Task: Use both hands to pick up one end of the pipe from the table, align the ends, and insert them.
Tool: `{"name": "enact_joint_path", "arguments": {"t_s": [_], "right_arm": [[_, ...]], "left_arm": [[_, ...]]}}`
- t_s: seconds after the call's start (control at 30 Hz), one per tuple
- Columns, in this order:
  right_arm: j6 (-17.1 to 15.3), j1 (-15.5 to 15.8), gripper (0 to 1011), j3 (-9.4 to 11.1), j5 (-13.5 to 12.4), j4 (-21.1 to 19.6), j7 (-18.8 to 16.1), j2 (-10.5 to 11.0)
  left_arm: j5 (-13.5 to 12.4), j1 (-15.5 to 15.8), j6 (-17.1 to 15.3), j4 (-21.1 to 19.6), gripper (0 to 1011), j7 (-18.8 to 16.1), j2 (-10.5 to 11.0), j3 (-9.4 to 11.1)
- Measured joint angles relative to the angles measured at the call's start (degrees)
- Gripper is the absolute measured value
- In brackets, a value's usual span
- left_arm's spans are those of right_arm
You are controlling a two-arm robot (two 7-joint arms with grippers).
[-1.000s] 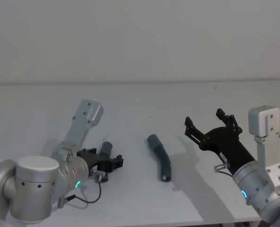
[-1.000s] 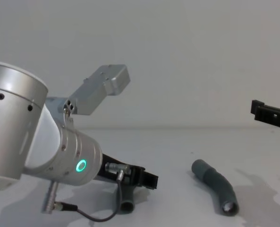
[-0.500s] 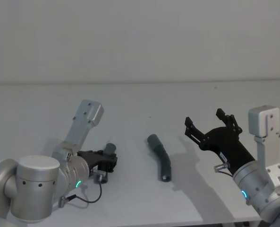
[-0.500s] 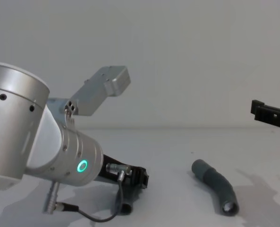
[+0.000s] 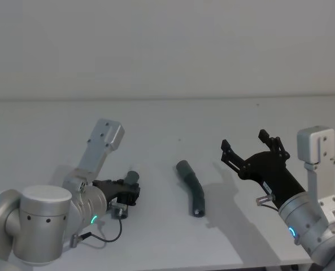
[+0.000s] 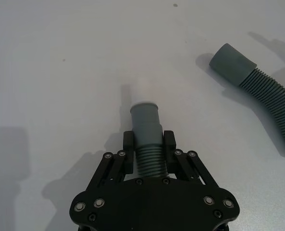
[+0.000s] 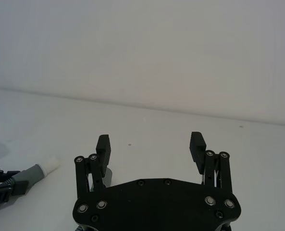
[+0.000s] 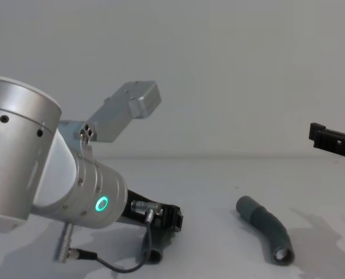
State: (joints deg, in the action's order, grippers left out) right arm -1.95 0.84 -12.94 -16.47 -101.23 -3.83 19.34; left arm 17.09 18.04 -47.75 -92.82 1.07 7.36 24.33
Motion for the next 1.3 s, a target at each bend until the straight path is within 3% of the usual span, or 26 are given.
{"name": "enact_joint_path", "arguments": {"t_s": [0.47,0.77,0.83,0.87,1.03,1.2,1.3], "right_arm": [[-1.2,-0.7,1002,0.0,0.5,-0.5,-1.9,1.6],[-5.5,-3.6,1002,-0.8,1.2,-1.6,-6.8,5.3],[-7.9,-5.1,1002,-1.3,1.2,-1.9,-8.7,6.6],[-7.9,-5.1,1002,-1.3,1.2,-1.9,-8.7,6.6],[-13.7,-7.6,1002,-1.9,0.6,-2.7,-11.4,7.9],[-17.9,-8.9,1002,-2.1,-0.2,-3.2,-12.3,8.2],[-22.2,-10.1,1002,-2.3,-1.2,-3.6,-12.6,8.1]], "left_arm": [[0.0,0.0,0.0,0.1,328,0.0,0.0,0.0],[0.0,0.0,0.0,0.1,328,0.0,0.0,0.0],[0.0,0.0,0.0,0.1,328,0.0,0.0,0.0],[0.0,0.0,0.0,0.1,328,0.0,0.0,0.0],[0.0,0.0,0.0,0.1,328,0.0,0.0,0.0],[0.0,0.0,0.0,0.1,328,0.0,0.0,0.0],[0.0,0.0,0.0,0.1,328,0.0,0.0,0.0]]}}
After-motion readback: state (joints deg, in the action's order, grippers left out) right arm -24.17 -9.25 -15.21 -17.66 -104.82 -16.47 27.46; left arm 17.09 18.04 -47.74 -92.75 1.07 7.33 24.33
